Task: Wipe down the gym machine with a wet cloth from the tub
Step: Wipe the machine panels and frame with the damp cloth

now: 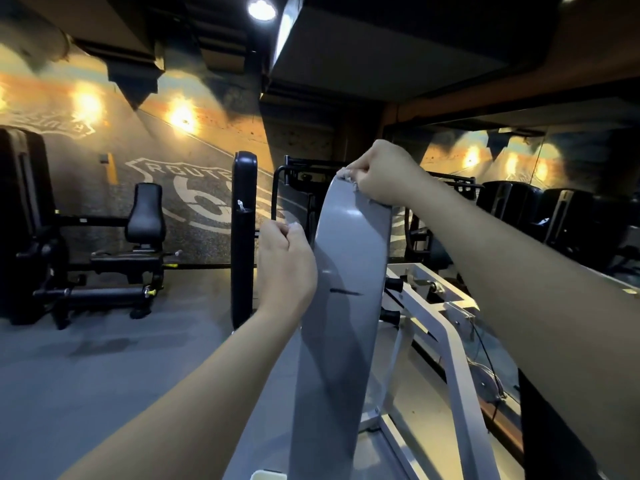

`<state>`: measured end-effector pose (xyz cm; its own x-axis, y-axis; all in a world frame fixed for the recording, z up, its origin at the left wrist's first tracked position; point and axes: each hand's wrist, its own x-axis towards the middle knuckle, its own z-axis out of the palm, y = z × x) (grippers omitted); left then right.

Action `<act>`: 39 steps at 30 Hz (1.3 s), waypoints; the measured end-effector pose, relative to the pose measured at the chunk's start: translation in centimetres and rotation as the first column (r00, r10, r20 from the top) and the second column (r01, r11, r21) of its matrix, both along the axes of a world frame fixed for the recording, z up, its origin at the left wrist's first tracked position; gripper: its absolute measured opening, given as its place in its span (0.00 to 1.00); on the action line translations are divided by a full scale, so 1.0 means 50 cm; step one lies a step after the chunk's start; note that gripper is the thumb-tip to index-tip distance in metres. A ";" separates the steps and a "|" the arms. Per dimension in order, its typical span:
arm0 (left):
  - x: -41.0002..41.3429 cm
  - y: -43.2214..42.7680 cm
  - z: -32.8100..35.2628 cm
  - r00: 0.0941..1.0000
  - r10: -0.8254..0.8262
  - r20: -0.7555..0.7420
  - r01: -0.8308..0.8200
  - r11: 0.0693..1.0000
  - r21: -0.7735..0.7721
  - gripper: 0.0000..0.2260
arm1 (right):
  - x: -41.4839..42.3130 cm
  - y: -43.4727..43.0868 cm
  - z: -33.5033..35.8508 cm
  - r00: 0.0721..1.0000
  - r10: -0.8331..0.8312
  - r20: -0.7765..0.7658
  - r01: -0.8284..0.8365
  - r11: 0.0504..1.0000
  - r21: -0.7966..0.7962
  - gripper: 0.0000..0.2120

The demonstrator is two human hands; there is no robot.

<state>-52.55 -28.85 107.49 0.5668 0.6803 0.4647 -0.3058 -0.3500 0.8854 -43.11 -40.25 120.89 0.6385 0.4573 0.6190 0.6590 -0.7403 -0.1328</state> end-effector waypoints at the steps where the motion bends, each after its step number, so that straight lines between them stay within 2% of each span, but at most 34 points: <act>1: -0.005 0.003 0.010 1.000 0.001 0.006 -0.001 1.000 -0.012 0.06 | 0.010 0.004 0.012 0.999 0.003 -0.045 -0.003 1.000 -0.006 0.11; 4: -0.013 0.009 0.050 0.999 0.018 0.040 -0.018 1.000 -0.002 0.03 | -0.001 -0.004 -0.009 0.999 0.031 0.026 -0.031 0.999 -0.007 0.10; 7: -0.006 0.011 0.094 0.996 0.026 0.083 -0.029 0.999 0.036 0.02 | -0.047 -0.045 -0.085 0.951 0.252 0.178 -0.236 0.966 -0.106 0.13; 9: 0.008 0.007 0.117 0.996 0.018 0.091 -0.023 0.998 0.061 0.03 | -0.051 -0.068 -0.099 0.907 0.372 0.198 -0.349 0.926 -0.143 0.14; 13: 0.043 -0.017 0.150 0.999 0.035 0.012 -0.036 0.987 0.159 0.04 | 0.025 -0.061 -0.032 0.967 0.237 0.093 -0.242 0.969 0.043 0.11; 15: 0.059 -0.031 0.171 0.997 0.079 -0.020 -0.073 0.973 0.218 0.04 | 0.060 -0.059 -0.019 0.971 0.235 0.044 -0.239 0.965 0.106 0.11; 17: 0.078 -0.044 0.190 0.992 0.120 -0.037 -0.105 0.955 0.278 0.04 | 0.073 -0.079 -0.035 0.955 0.282 0.094 -0.292 0.948 0.124 0.11; 19: 0.098 -0.058 0.202 0.988 0.152 -0.017 -0.138 0.932 0.334 0.04 | 0.078 -0.116 -0.069 0.901 0.377 0.215 -0.411 0.900 0.145 0.11; 22: 0.121 -0.077 0.199 0.968 0.250 0.015 -0.231 0.869 0.438 0.04 | 0.090 -0.164 -0.124 0.773 0.485 0.409 -0.581 0.800 0.148 0.14; 25: 0.131 -0.077 0.195 0.950 0.306 0.067 -0.304 0.847 0.437 0.05 | 0.108 -0.189 -0.168 0.705 0.527 0.475 -0.643 0.757 0.115 0.15; 27: 0.131 -0.078 0.194 0.942 0.329 0.070 -0.325 0.839 0.437 0.05 | 0.107 -0.201 -0.181 0.750 0.546 0.372 -0.651 0.708 0.273 0.12; 28: 0.131 -0.080 0.192 0.937 0.339 0.081 -0.338 0.829 0.444 0.05 | 0.102 -0.209 -0.182 0.781 0.572 0.252 -0.620 0.660 0.424 0.10; 29: 0.131 -0.084 0.190 0.935 0.340 0.103 -0.348 0.818 0.458 0.05 | 0.100 -0.218 -0.183 0.772 0.626 0.111 -0.562 0.589 0.581 0.09; 30: 0.128 -0.088 0.185 0.934 0.331 0.136 -0.355 0.802 0.480 0.05 | 0.100 -0.222 -0.187 0.717 0.696 -0.030 -0.466 0.511 0.723 0.08; 32: 0.116 -0.100 0.170 0.926 0.300 0.227 -0.376 0.744 0.553 0.05 | 0.101 -0.229 -0.194 0.528 0.821 -0.218 -0.261 0.402 0.878 0.08; 33: 0.105 -0.110 0.159 0.923 0.274 0.270 -0.383 0.709 0.592 0.06 | 0.096 -0.231 -0.198 0.458 0.853 -0.252 -0.192 0.371 0.908 0.09; 36: 0.063 -0.160 0.118 0.936 0.159 0.314 -0.339 0.646 0.684 0.05 | 0.071 -0.240 -0.213 0.368 0.891 -0.267 -0.117 0.329 0.937 0.08; 39: 0.013 -0.209 0.082 0.981 0.085 0.177 -0.189 0.657 0.730 0.02 | 0.038 -0.258 -0.228 0.270 0.937 -0.222 -0.134 0.265 0.955 0.13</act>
<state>-51.88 -39.31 111.60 0.4025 0.1477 0.9034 -0.2815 -0.9191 0.2757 -41.20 -53.17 109.49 0.7011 0.5783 0.4171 0.1505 0.4518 -0.8793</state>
